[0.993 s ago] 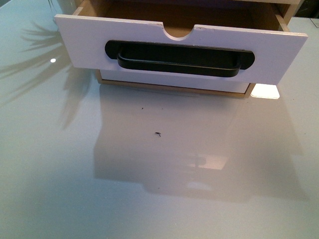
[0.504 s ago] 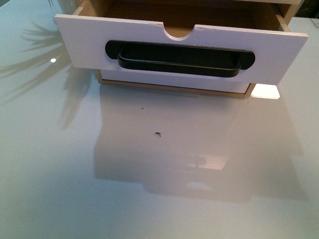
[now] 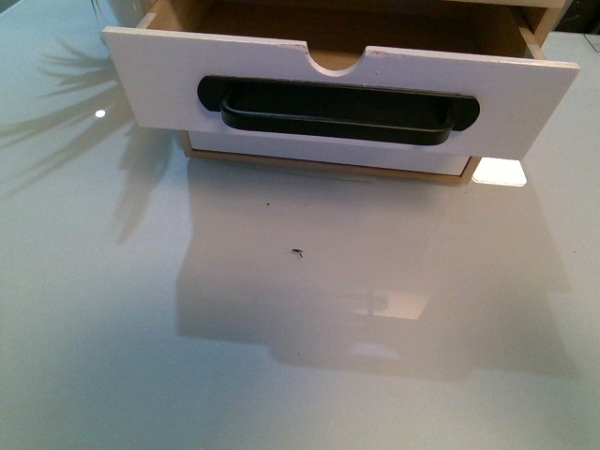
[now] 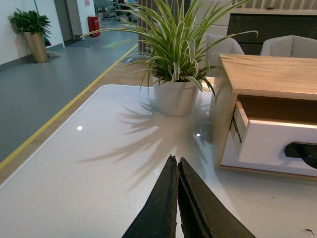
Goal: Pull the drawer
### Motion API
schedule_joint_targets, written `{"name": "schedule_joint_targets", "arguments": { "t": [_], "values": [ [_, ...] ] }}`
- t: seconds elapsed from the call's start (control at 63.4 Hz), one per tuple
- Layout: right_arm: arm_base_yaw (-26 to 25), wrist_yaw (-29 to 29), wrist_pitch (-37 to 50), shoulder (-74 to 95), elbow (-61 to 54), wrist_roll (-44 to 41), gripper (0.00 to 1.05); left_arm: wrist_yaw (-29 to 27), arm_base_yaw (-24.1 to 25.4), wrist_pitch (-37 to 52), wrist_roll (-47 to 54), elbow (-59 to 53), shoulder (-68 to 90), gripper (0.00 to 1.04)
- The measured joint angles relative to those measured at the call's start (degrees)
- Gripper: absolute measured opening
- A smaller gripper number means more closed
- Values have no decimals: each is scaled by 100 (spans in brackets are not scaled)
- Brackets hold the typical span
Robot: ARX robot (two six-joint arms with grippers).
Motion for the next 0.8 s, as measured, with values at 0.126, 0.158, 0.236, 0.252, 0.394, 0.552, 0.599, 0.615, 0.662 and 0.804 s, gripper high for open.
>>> {"name": "schedule_joint_targets", "arguments": {
  "t": [0.126, 0.158, 0.236, 0.252, 0.394, 0.552, 0.599, 0.615, 0.662, 0.804],
  "values": [
    [0, 4, 26, -138, -122, 0, 2, 0, 0, 13, 0, -66, -66, 3],
    [0, -17, 20, -190, -136, 0, 2, 0, 0, 37, 0, -131, -140, 3],
    [2, 7, 39, -247, -136, 2, 2, 13, 0, 37, 0, -262, -256, 3],
    [4, 11, 42, -254, -136, 2, 2, 2, 0, 42, 0, -262, -256, 3],
    [4, 7, 42, -258, -138, 2, 2, 0, 0, 42, 0, -262, -282, 3],
    [4, 4, 42, -258, -138, 2, 2, 2, 0, 42, 0, -262, -284, 3],
    [4, 4, 42, -258, -138, 2, 2, 2, 0, 42, 0, -262, -284, 3],
    [4, 4, 42, -258, -138, 2, 2, 2, 0, 42, 0, -262, -284, 3],
    [4, 4, 42, -258, -138, 2, 2, 2, 0, 42, -2, -262, -284, 3],
    [4, 4, 42, -258, -138, 0, 21, 2, 0, 42, -2, -262, -284, 27]
  ]
}}
